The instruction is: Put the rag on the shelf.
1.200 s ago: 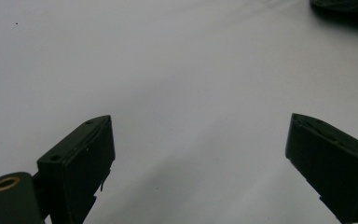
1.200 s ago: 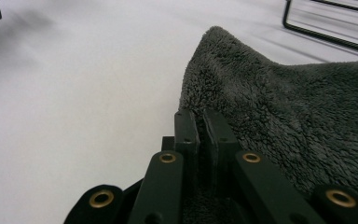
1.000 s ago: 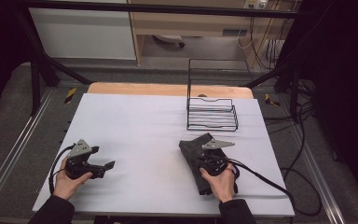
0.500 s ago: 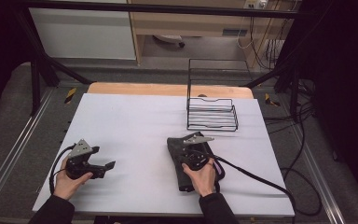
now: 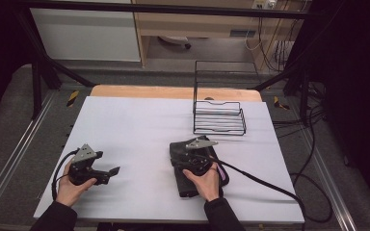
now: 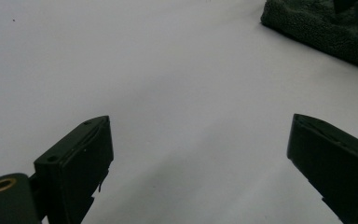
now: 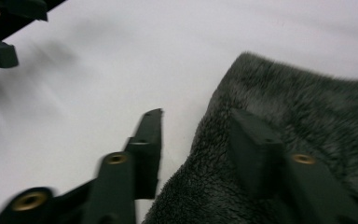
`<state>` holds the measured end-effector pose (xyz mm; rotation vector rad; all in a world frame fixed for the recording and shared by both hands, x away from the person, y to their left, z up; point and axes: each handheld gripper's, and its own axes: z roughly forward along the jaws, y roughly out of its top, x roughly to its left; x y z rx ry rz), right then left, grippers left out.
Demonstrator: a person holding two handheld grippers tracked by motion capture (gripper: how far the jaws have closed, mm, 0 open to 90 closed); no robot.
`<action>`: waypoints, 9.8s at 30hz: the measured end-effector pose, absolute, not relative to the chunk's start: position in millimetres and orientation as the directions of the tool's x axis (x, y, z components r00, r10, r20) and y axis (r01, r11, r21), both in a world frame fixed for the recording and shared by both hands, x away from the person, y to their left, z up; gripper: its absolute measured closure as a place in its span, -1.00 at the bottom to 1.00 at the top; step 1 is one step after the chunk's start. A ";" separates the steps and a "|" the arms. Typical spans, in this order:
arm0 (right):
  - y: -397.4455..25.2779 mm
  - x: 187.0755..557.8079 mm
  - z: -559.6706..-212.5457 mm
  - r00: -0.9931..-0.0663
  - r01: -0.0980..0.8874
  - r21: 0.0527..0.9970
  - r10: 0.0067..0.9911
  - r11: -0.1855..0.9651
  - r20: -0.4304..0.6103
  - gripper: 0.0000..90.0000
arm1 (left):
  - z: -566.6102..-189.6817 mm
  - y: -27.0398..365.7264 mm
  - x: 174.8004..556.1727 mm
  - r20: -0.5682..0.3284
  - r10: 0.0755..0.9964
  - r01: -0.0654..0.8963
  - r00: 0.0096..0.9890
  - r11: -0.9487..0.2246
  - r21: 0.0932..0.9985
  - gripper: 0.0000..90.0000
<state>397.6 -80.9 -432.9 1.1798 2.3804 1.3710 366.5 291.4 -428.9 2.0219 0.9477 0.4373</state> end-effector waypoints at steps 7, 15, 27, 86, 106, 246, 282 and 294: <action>-123.4 395.4 -408.9 -0.687 0.508 0.825 0.694 0.247 0.215 -0.60 | -427.2 277.7 365.9 -0.048 0.741 0.469 0.669 -0.371 0.802 -0.89; -166.5 390.3 -415.6 -0.665 0.530 0.810 0.716 0.251 0.212 -0.83 | -423.9 254.1 364.3 -0.035 0.722 0.459 0.691 -0.401 0.793 -0.89; -197.6 377.0 -430.7 -0.662 0.557 0.768 0.727 0.314 0.182 -0.58 | -421.0 191.7 356.8 -0.054 0.688 0.475 0.724 -0.440 0.762 -0.70; -199.9 416.9 -447.4 -0.588 0.584 0.768 0.789 0.261 0.180 0.63 | -437.9 62.5 343.0 -0.154 0.680 0.582 0.716 -0.462 0.669 -0.05; -210.1 413.5 -441.4 -0.568 0.560 0.788 0.811 0.254 0.142 0.68 | -445.6 61.2 334.0 -0.214 0.686 0.619 0.695 -0.420 0.663 0.22; -192.4 383.6 -428.9 -0.641 0.536 0.809 0.740 0.241 0.204 -0.95 | -442.6 113.2 461.1 -0.157 0.772 0.649 0.616 -0.384 0.657 0.71; -151.6 458.0 -454.2 -0.541 0.694 0.691 0.780 0.203 0.315 0.44 | -444.0 116.4 461.6 -0.160 0.755 0.634 0.636 -0.393 0.666 0.72; -156.0 460.1 -447.1 -0.541 0.725 0.661 0.754 0.192 0.373 0.79 | -441.7 121.5 463.8 -0.222 0.755 0.666 0.618 -0.351 0.658 0.79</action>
